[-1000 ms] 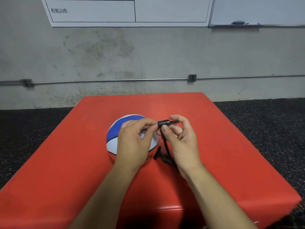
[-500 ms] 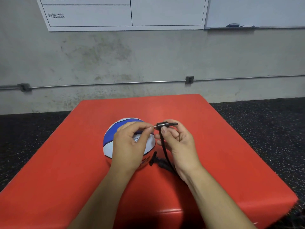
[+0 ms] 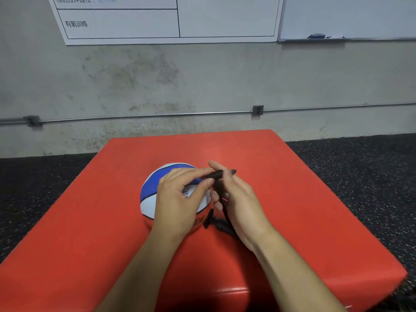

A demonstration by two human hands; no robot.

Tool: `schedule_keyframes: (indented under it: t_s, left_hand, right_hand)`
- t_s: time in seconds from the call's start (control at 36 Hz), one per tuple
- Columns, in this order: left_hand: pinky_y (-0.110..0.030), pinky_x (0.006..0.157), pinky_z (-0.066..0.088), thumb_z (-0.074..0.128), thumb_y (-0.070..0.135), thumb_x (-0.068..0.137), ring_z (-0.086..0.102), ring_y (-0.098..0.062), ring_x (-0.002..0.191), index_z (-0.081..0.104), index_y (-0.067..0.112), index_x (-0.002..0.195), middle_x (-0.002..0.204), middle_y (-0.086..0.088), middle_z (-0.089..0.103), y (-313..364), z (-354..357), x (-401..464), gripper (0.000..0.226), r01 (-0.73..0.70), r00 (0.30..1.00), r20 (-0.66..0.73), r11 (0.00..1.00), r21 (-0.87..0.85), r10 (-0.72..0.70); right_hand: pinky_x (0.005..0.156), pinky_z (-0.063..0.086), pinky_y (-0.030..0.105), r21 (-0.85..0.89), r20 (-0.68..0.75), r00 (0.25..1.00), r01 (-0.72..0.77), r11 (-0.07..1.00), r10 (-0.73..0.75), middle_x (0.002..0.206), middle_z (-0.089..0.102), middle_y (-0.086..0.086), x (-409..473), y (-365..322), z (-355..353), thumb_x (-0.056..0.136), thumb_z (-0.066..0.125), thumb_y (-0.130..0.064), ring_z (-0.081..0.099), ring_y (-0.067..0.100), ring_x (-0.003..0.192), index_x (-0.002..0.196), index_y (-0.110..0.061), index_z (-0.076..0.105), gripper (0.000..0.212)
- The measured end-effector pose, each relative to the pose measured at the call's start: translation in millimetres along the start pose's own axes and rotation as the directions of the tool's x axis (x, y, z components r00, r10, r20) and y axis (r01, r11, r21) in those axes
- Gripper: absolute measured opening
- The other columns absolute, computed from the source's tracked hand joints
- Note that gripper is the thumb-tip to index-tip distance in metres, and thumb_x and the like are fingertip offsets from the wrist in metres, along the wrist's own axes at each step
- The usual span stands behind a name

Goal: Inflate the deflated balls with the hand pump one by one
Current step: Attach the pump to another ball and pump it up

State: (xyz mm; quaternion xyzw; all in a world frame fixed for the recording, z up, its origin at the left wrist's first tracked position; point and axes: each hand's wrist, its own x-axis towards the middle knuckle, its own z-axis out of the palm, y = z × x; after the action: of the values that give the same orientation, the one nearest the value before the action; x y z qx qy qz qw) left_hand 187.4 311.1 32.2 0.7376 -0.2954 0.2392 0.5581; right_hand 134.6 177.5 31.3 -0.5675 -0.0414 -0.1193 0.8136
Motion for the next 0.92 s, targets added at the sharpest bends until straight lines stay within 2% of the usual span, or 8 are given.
schedule_keyframes:
  t_s: [0.11,0.36,0.47,0.56,0.67,0.72,0.81,0.92]
  left_hand:
    - [-0.051,0.096,0.052,0.066,0.046,0.090,0.068,-0.010,0.103,0.078,0.041,0.108,0.101,0.021,0.075,-2.7,-0.1,0.0,0.022,0.022,1.000,0.009,0.999,0.025,-0.022]
    - [-0.042,0.096,0.054,0.071,0.035,0.092,0.068,-0.010,0.105,0.072,0.048,0.105,0.100,0.025,0.074,0.0,-3.8,2.8,0.018,0.033,0.999,0.010,0.999,-0.001,-0.033]
    - [-0.041,0.096,0.054,0.073,0.031,0.091,0.069,-0.012,0.104,0.073,0.048,0.102,0.100,0.023,0.075,0.9,-4.3,3.1,0.021,0.039,0.999,0.000,0.999,-0.022,-0.039]
    - [-0.046,0.097,0.053,0.072,0.036,0.091,0.069,-0.013,0.105,0.072,0.050,0.103,0.102,0.022,0.074,-0.5,-4.7,2.4,0.019,0.032,0.999,-0.004,0.999,-0.010,-0.032]
    - [-0.052,0.101,0.050,0.072,0.038,0.091,0.066,-0.013,0.112,0.076,0.038,0.111,0.108,0.022,0.073,-8.7,-11.3,2.7,0.021,-0.022,1.000,-0.007,0.995,0.099,0.023]
    - [-0.051,0.108,0.044,0.072,0.050,0.085,0.060,-0.011,0.122,0.073,0.035,0.122,0.120,0.021,0.069,-14.7,-20.4,2.7,0.040,-0.022,1.000,-0.003,0.980,0.198,0.023]
    - [-0.048,0.122,0.029,0.073,0.071,0.069,0.042,-0.010,0.142,0.057,0.041,0.143,0.144,0.020,0.054,-23.9,-41.2,-0.4,0.081,0.109,0.993,0.003,0.943,0.315,-0.116]
    - [-0.047,0.129,0.017,0.076,0.083,0.050,0.012,-0.010,0.158,0.032,0.059,0.151,0.166,0.016,0.028,-37.8,-67.3,-7.1,0.114,0.257,0.942,0.122,0.906,0.335,-0.312]
  right_hand:
    - [0.065,0.037,0.027,0.063,0.027,0.996,-0.083,0.995,0.081,0.094,0.067,0.001,2.0,-3.9,-2.3,0.095,0.034,-0.065,0.051,0.009,0.072,0.140,-0.024,0.064,0.067]
    - [0.062,0.048,0.022,0.250,0.031,0.994,-0.109,0.962,0.104,0.101,0.067,0.014,1.5,-8.5,-6.3,0.101,0.051,-0.033,0.057,0.016,0.075,0.136,-0.005,0.065,0.047]
    - [0.058,0.042,0.019,0.217,-0.001,0.997,-0.080,0.973,0.082,0.102,0.064,0.020,3.1,-0.5,-7.8,0.099,0.058,-0.015,0.049,0.016,0.072,0.130,-0.004,0.070,0.034]
    - [0.057,0.043,0.020,0.244,-0.024,0.997,-0.071,0.967,0.079,0.094,0.069,0.013,5.0,3.8,-8.8,0.097,0.060,-0.009,0.052,0.018,0.072,0.127,-0.005,0.070,0.032]
    - [0.064,0.050,0.021,0.168,-0.065,0.996,-0.041,0.985,0.053,0.104,0.076,0.013,6.9,0.8,-12.0,0.096,0.061,-0.013,0.065,0.014,0.076,0.128,-0.009,0.068,0.032]
    - [0.068,0.053,0.020,0.112,-0.141,0.990,-0.011,0.994,0.026,0.110,0.078,0.012,9.8,1.4,-18.2,0.098,0.062,-0.016,0.070,0.011,0.081,0.125,-0.014,0.069,0.028]
    - [0.072,0.057,0.022,0.015,-0.243,0.970,0.027,1.000,-0.022,0.110,0.078,0.007,16.4,7.0,-28.8,0.105,0.057,-0.010,0.070,0.012,0.086,0.129,-0.019,0.066,0.027]
    - [0.080,0.062,0.029,-0.056,-0.294,0.955,0.010,0.998,-0.026,0.117,0.067,0.007,27.4,25.1,-29.6,0.103,0.055,0.007,0.069,0.017,0.092,0.145,-0.025,0.055,0.053]
